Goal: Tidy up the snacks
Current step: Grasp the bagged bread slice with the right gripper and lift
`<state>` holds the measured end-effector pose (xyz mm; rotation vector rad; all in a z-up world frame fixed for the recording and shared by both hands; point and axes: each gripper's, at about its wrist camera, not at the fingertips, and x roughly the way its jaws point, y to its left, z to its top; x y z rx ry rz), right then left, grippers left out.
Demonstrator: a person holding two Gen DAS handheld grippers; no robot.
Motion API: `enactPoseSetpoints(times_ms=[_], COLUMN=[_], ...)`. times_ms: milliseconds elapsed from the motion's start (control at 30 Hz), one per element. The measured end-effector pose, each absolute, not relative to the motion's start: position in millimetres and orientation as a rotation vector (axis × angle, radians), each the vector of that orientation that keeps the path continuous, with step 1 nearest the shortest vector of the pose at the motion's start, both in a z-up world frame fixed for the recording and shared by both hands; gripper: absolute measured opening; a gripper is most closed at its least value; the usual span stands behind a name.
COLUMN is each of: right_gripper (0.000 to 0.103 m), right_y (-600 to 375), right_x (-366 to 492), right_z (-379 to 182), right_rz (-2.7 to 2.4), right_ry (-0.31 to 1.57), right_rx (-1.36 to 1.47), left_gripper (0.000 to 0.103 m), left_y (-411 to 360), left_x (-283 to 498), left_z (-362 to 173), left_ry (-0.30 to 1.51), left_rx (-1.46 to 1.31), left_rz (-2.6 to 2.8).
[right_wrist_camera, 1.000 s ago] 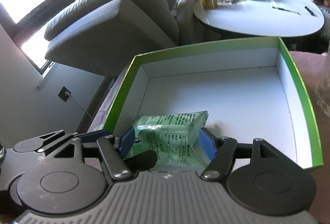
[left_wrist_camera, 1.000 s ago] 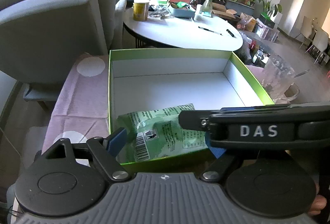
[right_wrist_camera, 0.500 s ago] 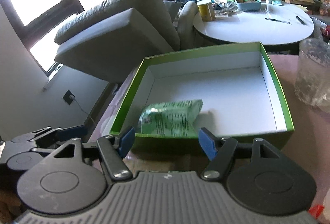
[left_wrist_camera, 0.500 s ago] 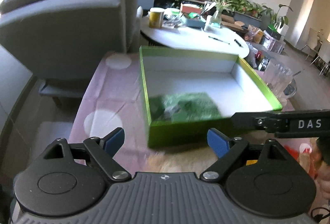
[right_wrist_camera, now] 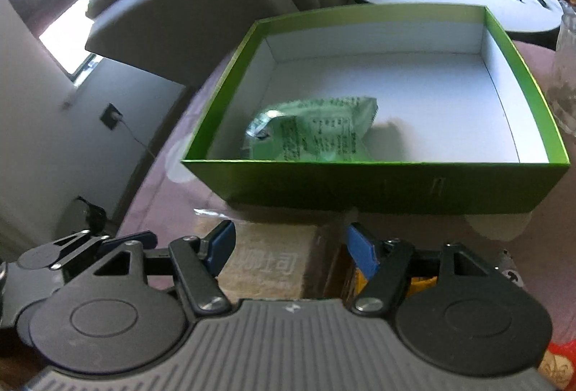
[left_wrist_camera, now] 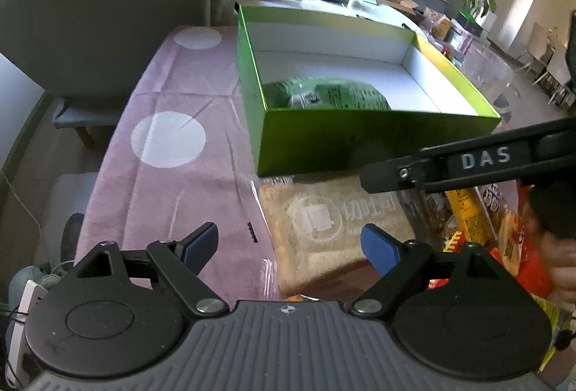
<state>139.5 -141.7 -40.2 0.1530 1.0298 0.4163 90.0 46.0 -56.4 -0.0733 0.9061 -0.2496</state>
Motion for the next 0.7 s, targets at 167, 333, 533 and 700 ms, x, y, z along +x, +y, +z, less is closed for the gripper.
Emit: enactPoseSetpoints(times_ms=[167, 333, 533, 700], right_gripper=[0.064, 0.064, 0.058, 0.049], right_y=[-141.4, -139.8, -129.8, -116.4], right_x=[145.4, 151.4, 151.9, 144.5], right_z=[-52.9, -58.1, -54.8, -45.2], right_rz=[0.401, 0.446, 0.491, 0.539], right_ry=[1.099, 1.144, 1.152, 1.092], right_rx=[0.115, 0.134, 0.104, 0.054], left_gripper=[0.085, 0.081, 0.071, 0.071], left_y=[43.0, 44.9, 46.9, 62.6], left_x=[90.7, 91.3, 90.0, 87.8], left_z=[-66.1, -67.3, -66.7, -63.2], left_ry=[0.932, 0.932, 0.928, 0.911], left_rx=[-0.063, -0.072, -0.077, -0.086], left_rz=[-0.273, -0.3, -0.334, -0.278])
